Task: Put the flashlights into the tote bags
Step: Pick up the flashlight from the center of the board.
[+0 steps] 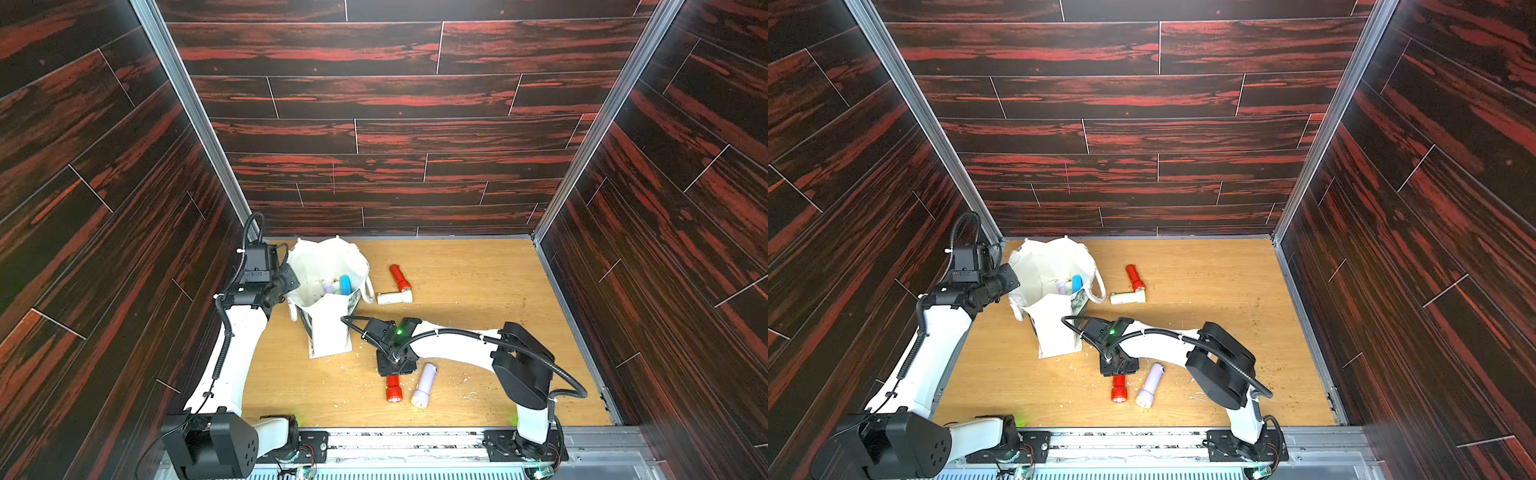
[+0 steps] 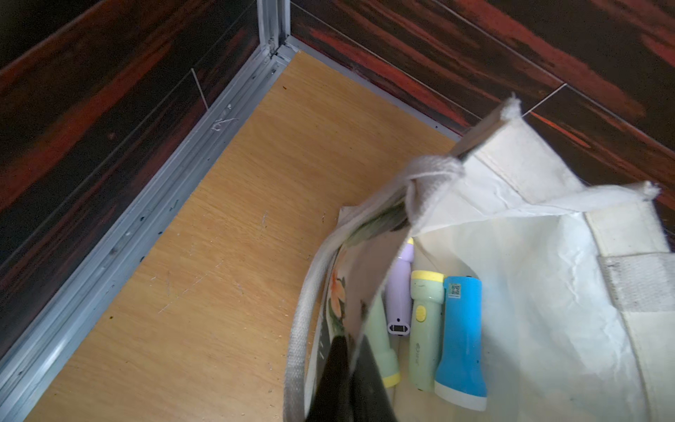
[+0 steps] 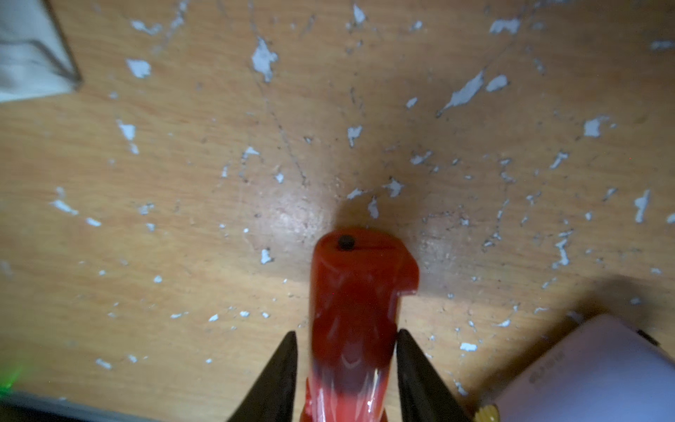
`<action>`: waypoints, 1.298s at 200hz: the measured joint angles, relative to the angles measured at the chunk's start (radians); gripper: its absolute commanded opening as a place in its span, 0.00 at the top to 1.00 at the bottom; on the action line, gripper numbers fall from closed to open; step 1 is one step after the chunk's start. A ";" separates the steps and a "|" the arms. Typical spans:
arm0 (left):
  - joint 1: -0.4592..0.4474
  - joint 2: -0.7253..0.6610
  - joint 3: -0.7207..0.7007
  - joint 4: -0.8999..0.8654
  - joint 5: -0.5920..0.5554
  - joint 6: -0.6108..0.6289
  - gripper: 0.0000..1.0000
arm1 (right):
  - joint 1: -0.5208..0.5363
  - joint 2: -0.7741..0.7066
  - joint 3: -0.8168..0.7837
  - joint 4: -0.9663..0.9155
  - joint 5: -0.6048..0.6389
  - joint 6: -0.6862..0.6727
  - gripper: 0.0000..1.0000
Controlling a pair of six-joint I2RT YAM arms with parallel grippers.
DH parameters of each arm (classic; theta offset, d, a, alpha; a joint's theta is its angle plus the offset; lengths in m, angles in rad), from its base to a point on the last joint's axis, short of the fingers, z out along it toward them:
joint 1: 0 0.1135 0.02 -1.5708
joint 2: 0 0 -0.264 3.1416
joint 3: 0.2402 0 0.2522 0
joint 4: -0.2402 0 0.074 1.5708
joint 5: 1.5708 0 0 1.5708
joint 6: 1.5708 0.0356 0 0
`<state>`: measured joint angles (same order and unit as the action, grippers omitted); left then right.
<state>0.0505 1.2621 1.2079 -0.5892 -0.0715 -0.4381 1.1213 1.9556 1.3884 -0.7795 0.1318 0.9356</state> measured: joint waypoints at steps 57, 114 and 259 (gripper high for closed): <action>0.001 0.000 -0.002 0.011 0.020 0.000 1.00 | 0.000 0.034 0.014 -0.006 -0.001 -0.005 0.60; 0.001 0.000 -0.002 0.014 0.032 0.000 1.00 | 0.000 0.039 0.021 -0.010 -0.003 -0.008 0.71; 0.001 -0.001 -0.016 0.069 0.169 0.003 1.00 | 0.000 -0.275 -0.114 0.114 0.164 -0.001 0.86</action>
<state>0.0517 1.2613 1.1923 -0.5198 0.0971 -0.4347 1.1217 1.6806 1.2739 -0.6651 0.2955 0.9348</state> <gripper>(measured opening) 0.060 0.393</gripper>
